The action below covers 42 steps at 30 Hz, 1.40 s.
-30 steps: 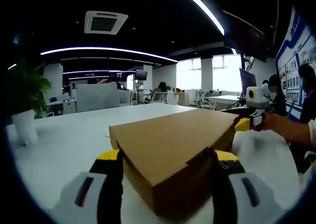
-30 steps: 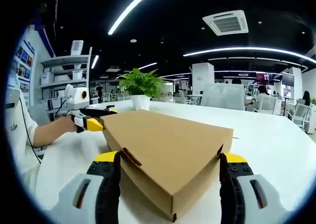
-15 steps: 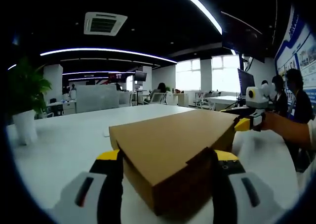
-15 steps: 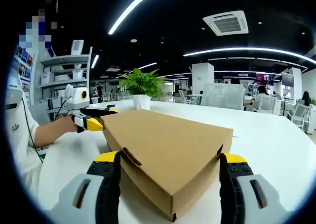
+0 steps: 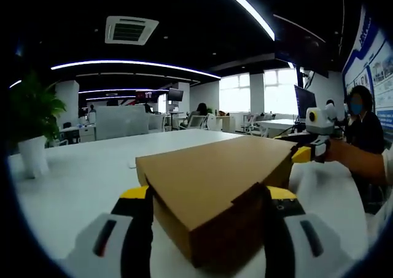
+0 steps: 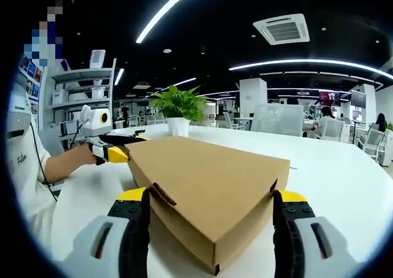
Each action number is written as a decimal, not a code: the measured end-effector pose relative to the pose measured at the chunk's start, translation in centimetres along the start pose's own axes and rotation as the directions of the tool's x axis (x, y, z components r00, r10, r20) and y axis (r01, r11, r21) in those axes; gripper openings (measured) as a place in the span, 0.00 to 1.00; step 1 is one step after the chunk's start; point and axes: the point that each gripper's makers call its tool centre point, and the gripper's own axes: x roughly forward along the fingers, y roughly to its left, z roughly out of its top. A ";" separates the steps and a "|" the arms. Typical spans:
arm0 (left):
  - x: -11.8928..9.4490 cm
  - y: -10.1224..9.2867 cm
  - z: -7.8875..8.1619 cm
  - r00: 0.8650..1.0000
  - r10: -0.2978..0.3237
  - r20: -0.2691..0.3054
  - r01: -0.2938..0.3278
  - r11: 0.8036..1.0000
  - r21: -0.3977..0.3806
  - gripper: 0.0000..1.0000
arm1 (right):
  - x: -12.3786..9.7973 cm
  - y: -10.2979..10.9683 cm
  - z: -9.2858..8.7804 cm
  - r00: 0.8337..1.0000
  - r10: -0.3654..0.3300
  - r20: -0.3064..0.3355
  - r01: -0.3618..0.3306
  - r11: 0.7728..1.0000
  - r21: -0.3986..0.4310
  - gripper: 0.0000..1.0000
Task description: Operate the shoe box by opening the lid, removing the specified soft item, and placing it in the target area until the item is outside and the box remains undamaged.
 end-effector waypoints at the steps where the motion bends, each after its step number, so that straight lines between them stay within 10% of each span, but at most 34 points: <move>1: 0.0 0.0 0.0 1.000 0.002 0.001 -0.002 1.000 0.000 0.74 | 0.0 0.0 0.0 1.000 0.001 0.001 -0.001 1.000 0.000 0.84; 42: -0.6 -0.5 0.1 0.998 0.062 -0.005 -0.062 0.998 0.031 0.73 | -0.6 0.1 -0.4 1.000 0.002 -0.027 -0.004 0.996 -0.089 0.81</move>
